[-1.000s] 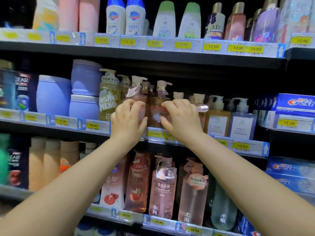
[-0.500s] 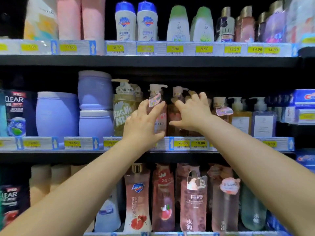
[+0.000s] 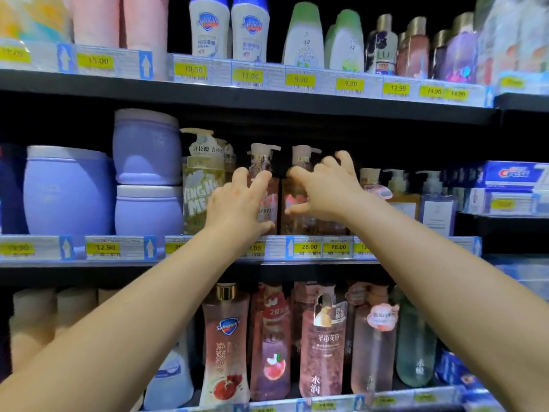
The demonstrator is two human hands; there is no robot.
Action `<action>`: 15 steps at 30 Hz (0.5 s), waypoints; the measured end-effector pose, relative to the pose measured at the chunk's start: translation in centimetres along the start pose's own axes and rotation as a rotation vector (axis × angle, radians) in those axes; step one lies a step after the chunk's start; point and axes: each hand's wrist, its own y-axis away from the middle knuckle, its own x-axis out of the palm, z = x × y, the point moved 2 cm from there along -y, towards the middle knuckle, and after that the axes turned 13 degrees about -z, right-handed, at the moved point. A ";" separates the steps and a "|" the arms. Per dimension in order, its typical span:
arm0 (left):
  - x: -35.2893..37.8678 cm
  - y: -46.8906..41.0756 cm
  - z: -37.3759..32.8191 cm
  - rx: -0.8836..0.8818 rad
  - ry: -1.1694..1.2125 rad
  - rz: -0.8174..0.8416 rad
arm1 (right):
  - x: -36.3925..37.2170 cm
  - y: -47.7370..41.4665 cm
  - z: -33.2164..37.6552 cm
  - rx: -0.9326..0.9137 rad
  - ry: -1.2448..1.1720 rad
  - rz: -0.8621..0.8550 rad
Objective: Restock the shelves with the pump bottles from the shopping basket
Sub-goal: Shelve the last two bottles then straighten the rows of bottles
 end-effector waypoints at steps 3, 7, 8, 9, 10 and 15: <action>0.2 0.0 -0.2 -0.002 0.002 -0.005 | 0.0 0.6 0.5 0.034 0.007 -0.007; 0.4 0.3 -0.2 0.010 -0.030 0.020 | 0.1 1.5 1.0 0.098 0.029 -0.035; 0.3 0.4 -0.1 0.013 -0.027 0.026 | 0.0 1.8 1.1 0.122 0.031 -0.064; 0.2 0.6 0.1 0.017 -0.023 0.020 | -0.3 2.0 1.3 0.150 0.021 -0.114; 0.0 0.8 0.2 0.020 -0.013 0.002 | -0.6 2.2 1.5 0.175 -0.006 -0.181; -2.3 1.8 2.5 -0.016 0.080 -0.281 | -2.1 2.5 4.1 0.103 -0.175 -0.448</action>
